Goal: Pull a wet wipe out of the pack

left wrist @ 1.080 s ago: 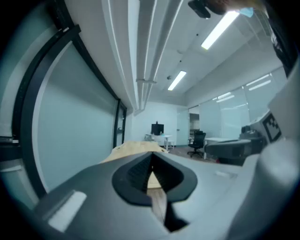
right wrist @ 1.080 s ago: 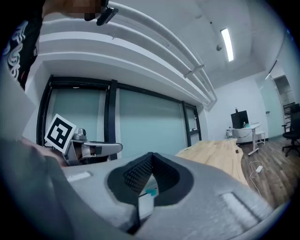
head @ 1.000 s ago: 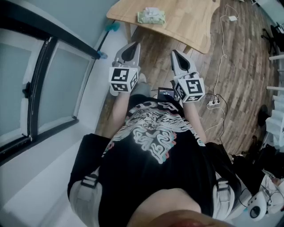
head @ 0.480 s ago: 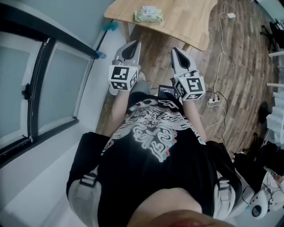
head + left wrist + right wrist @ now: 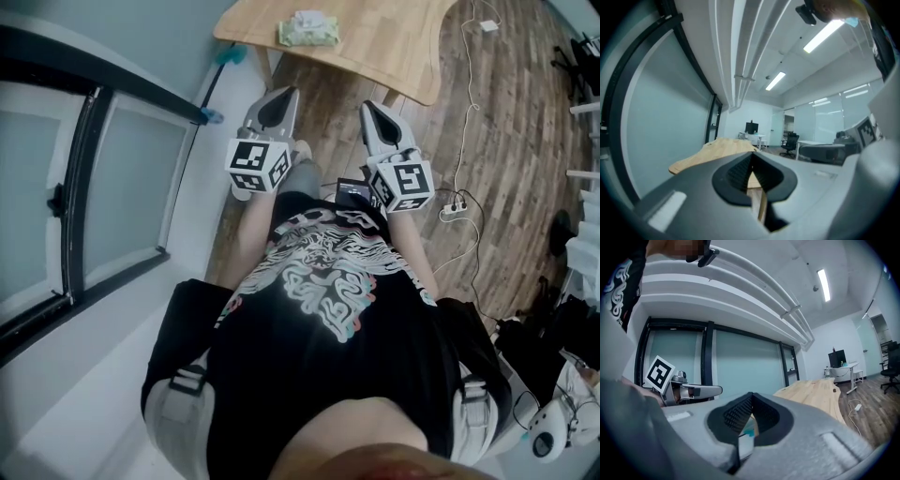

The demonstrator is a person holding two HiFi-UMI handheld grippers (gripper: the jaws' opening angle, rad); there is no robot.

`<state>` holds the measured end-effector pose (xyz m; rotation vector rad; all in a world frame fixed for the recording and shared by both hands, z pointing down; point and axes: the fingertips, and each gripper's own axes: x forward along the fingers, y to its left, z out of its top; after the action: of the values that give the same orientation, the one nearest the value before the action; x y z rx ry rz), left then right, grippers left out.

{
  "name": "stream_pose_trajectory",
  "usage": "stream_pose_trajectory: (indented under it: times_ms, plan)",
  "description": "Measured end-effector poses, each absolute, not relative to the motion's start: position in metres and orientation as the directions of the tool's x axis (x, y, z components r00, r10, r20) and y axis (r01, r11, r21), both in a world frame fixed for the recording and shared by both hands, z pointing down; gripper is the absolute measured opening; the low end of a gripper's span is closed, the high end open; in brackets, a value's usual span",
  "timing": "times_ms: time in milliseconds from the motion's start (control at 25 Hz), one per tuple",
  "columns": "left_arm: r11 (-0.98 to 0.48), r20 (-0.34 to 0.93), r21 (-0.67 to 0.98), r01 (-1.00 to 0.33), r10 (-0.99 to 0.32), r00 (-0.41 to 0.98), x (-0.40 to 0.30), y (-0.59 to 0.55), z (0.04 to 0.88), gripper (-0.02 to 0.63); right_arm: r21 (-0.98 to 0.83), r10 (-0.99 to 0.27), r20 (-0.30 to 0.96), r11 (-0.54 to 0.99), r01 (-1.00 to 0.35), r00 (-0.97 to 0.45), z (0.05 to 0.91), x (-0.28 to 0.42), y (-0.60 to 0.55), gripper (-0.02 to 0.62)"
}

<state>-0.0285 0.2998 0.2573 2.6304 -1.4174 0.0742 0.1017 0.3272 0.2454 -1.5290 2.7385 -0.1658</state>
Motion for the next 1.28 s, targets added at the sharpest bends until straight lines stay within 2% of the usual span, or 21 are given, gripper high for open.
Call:
stream_pose_trajectory:
  times_ms: [400, 800, 1160, 1280]
  plan:
    - [-0.512, 0.15, -0.002, -0.859, -0.85, 0.506, -0.02, 0.25, 0.27, -0.011, -0.089, -0.846, 0.104, 0.516, -0.852, -0.523, 0.261, 0.111, 0.278, -0.002]
    - [-0.489, 0.181, -0.024, -0.872, -0.86, 0.477, -0.027, 0.165, 0.28, -0.011, -0.108, -0.847, 0.132, 0.504, -0.857, -0.515, 0.272, 0.119, 0.2, -0.002]
    - [-0.496, 0.221, -0.056, -0.867, -0.853, 0.473, -0.04, 0.102, 0.293, -0.011, -0.122, -0.809, 0.172, 0.549, -0.827, -0.562, 0.282, 0.093, 0.127, -0.002]
    - [-0.501, 0.23, -0.074, -0.862, -0.85, 0.475, -0.047, 0.079, 0.296, -0.011, -0.146, -0.788, 0.146, 0.58, -0.801, -0.598, 0.279, 0.081, 0.105, -0.002]
